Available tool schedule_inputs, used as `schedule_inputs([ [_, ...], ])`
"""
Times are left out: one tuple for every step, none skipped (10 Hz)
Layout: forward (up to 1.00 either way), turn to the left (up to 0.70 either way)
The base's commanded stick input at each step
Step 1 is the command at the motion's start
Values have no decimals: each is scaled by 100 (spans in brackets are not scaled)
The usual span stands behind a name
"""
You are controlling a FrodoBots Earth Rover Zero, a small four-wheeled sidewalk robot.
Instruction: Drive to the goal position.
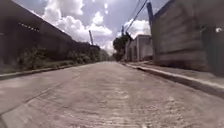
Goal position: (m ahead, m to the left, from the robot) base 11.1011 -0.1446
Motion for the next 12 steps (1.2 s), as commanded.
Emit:
schedule_inputs([
  [85, 0],
  [85, 0],
  [85, 0],
  [85, 0],
  [85, 0],
  [85, 0],
  [85, 0],
  [85, 0],
  [85, 0],
  [85, 0],
  [85, 0],
  [85, -1],
])
